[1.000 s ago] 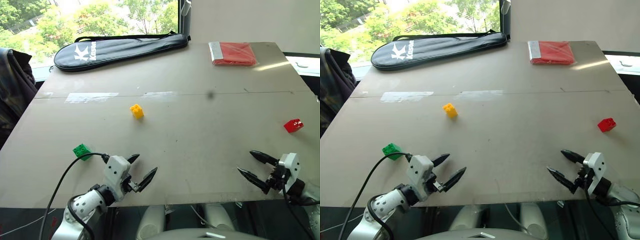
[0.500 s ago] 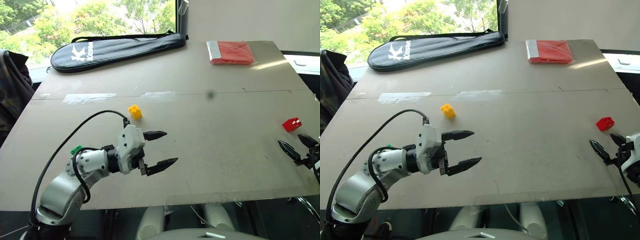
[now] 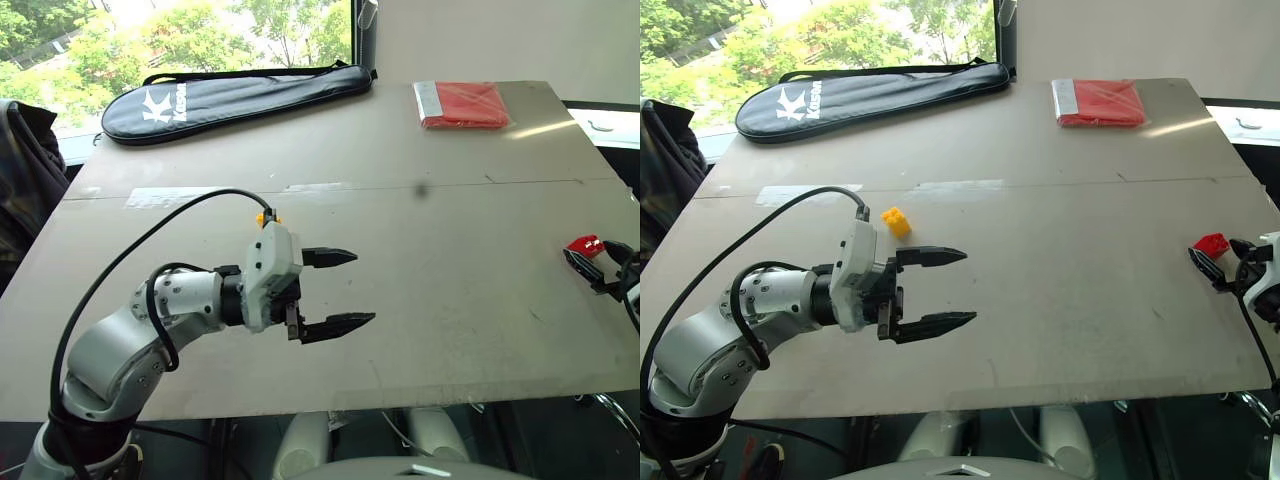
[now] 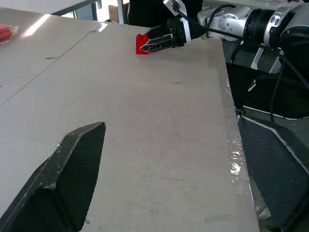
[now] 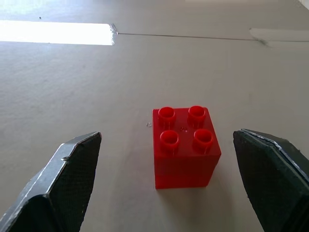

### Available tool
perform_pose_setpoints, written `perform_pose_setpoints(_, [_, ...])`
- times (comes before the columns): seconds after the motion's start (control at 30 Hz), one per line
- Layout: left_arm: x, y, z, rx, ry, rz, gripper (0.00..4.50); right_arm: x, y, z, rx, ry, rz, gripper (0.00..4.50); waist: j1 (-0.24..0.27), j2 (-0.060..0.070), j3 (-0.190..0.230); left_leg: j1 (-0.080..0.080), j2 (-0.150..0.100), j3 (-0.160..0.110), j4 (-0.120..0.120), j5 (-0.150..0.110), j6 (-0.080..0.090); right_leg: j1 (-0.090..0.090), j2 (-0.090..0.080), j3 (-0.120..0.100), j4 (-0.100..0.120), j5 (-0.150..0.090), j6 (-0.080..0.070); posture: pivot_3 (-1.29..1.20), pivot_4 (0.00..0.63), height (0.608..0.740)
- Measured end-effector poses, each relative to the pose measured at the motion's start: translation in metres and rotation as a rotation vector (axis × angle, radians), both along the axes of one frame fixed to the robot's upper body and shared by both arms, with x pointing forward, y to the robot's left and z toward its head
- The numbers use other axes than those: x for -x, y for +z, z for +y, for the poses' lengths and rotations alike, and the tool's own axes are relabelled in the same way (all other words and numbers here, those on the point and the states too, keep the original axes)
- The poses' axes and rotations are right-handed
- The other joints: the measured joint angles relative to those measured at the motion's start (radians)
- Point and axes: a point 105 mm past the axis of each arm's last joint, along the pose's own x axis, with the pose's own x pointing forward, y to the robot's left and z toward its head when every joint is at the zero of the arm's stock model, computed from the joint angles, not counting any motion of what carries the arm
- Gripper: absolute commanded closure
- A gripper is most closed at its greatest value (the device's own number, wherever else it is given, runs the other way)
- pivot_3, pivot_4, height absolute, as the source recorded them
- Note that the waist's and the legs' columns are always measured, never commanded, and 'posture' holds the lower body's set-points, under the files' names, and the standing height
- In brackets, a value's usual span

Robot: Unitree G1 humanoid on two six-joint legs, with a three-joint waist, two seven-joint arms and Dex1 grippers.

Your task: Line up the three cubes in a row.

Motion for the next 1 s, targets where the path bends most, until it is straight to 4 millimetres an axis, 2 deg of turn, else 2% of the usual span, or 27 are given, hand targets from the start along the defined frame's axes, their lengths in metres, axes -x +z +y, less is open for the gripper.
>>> perform_pose_setpoints(0.17, [0.003, -0.004, 0.001, 0.011, -0.001, 0.029, 0.04, -0.002, -0.002, 0.002, -0.008, 0.006, -0.006, 0.00, 0.000, 0.000, 0.000, 0.000, 0.000, 0.000, 0.000, 0.000, 0.000, 0.000, 0.000, 0.000, 0.000, 0.000, 0.000, 0.00, 0.150, 0.740])
perform_pose_setpoints(0.2, [0.004, -0.006, 0.002, 0.014, 0.002, 0.037, 0.00, -0.002, -0.002, 0.002, -0.008, 0.007, -0.005, 0.52, 0.000, 0.000, 0.000, 0.000, 0.000, 0.000, 0.000, 0.000, 0.000, 0.000, 0.000, 0.000, 0.000, 0.000, 0.000, 0.00, 0.150, 0.740])
perform_pose_setpoints(0.23, [0.005, -0.009, 0.002, 0.016, 0.004, 0.044, 0.00, -0.002, -0.003, 0.001, -0.006, 0.006, -0.003, 0.80, 0.000, 0.000, 0.000, 0.000, 0.000, 0.000, 0.000, 0.000, 0.000, 0.000, 0.000, 0.000, 0.000, 0.000, 0.000, 0.00, 0.150, 0.740])
perform_pose_setpoints(0.3, [0.007, -0.011, 0.003, 0.014, 0.009, 0.042, 0.00, -0.002, -0.003, 0.001, -0.003, 0.006, -0.004, 1.67, 0.000, 0.000, 0.000, 0.000, 0.000, 0.000, 0.000, 0.000, 0.000, 0.000, 0.000, 0.000, 0.000, 0.000, 0.000, 0.00, 0.150, 0.740])
perform_pose_setpoints(0.33, [0.008, -0.012, 0.003, 0.016, 0.009, 0.039, 0.00, -0.002, -0.003, 0.002, -0.002, 0.004, -0.009, 2.28, 0.000, 0.000, 0.000, 0.000, 0.000, 0.000, 0.000, 0.000, 0.000, 0.000, 0.000, 0.000, 0.000, 0.000, 0.000, 0.00, 0.150, 0.740])
perform_pose_setpoints(0.4, [0.008, -0.012, 0.003, 0.017, 0.009, 0.036, 0.00, -0.002, -0.004, 0.003, -0.001, 0.001, -0.013, 3.15, 0.000, 0.000, 0.000, 0.000, 0.000, 0.000, 0.000, 0.000, 0.000, 0.000, 0.000, 0.000, 0.000, 0.000, 0.000, 0.00, 0.150, 0.740])
perform_pose_setpoints(0.53, [0.010, -0.014, 0.004, 0.016, 0.009, 0.031, 0.00, 0.000, -0.005, 0.010, 0.009, 0.005, -0.027, 3.25, 0.000, 0.000, 0.000, 0.000, 0.000, 0.000, 0.000, 0.000, 0.000, 0.000, 0.000, 0.000, 0.000, 0.000, 0.000, 0.00, 0.150, 0.740])
perform_pose_setpoints(0.67, [0.011, -0.014, 0.005, 0.016, 0.004, 0.028, 0.00, 0.009, -0.005, 0.044, -0.020, 0.058, -0.044, 3.25, 0.001, 0.001, 0.000, -0.002, 0.001, -0.001, 0.000, 0.000, 0.000, -0.003, 0.000, 0.000, 0.001, 0.000, 0.000, 0.00, 0.150, 0.740])
perform_pose_setpoints(0.77, [0.011, -0.016, 0.006, 0.015, 0.008, 0.031, 0.00, 0.019, -0.002, 0.087, -0.074, 0.138, -0.048, 3.25, 0.001, 0.002, -0.001, -0.006, 0.001, -0.002, 0.000, 0.000, 0.000, -0.007, 0.000, 0.000, 0.002, 0.000, 0.000, 0.00, 0.150, 0.740])
perform_pose_setpoints(0.83, [0.011, -0.016, 0.006, 0.012, 0.009, 0.025, 0.00, 0.028, 0.001, 0.123, -0.080, 0.241, -0.049, 3.25, 0.003, 0.002, -0.001, -0.007, 0.001, -0.002, 0.001, 0.000, -0.001, -0.007, 0.000, -0.001, 0.002, 0.000, 0.000, 0.00, 0.150, 0.740])
perform_pose_setpoints(0.9, [0.011, -0.016, 0.007, 0.006, 0.010, 0.023, 0.00, 0.036, 0.002, 0.150, -0.064, 0.352, -0.047, 3.25, 0.003, 0.002, -0.001, -0.007, 0.001, -0.003, 0.001, 0.000, -0.001, -0.007, 0.000, -0.002, 0.002, 0.000, 0.000, 0.00, 0.150, 0.740])
perform_pose_setpoints(0.97, [0.011, -0.017, 0.006, 0.003, -0.004, 0.026, 0.00, 0.044, 0.000, 0.179, -0.043, 0.541, -0.050, 3.25, 0.003, 0.001, 0.000, -0.007, 0.000, -0.002, 0.002, 0.000, -0.001, -0.007, 0.000, -0.002, 0.001, 0.000, 0.000, 0.00, 0.150, 0.740])
perform_pose_setpoints(1.0, [0.011, -0.016, 0.005, 0.003, -0.013, 0.024, 0.00, 0.044, 0.001, 0.187, -0.032, 0.610, -0.056, 3.25, 0.002, 0.002, 0.000, -0.007, 0.000, -0.001, 0.002, 0.000, 0.000, -0.007, 0.000, -0.001, 0.001, 0.000, 0.000, 0.00, 0.150, 0.740])
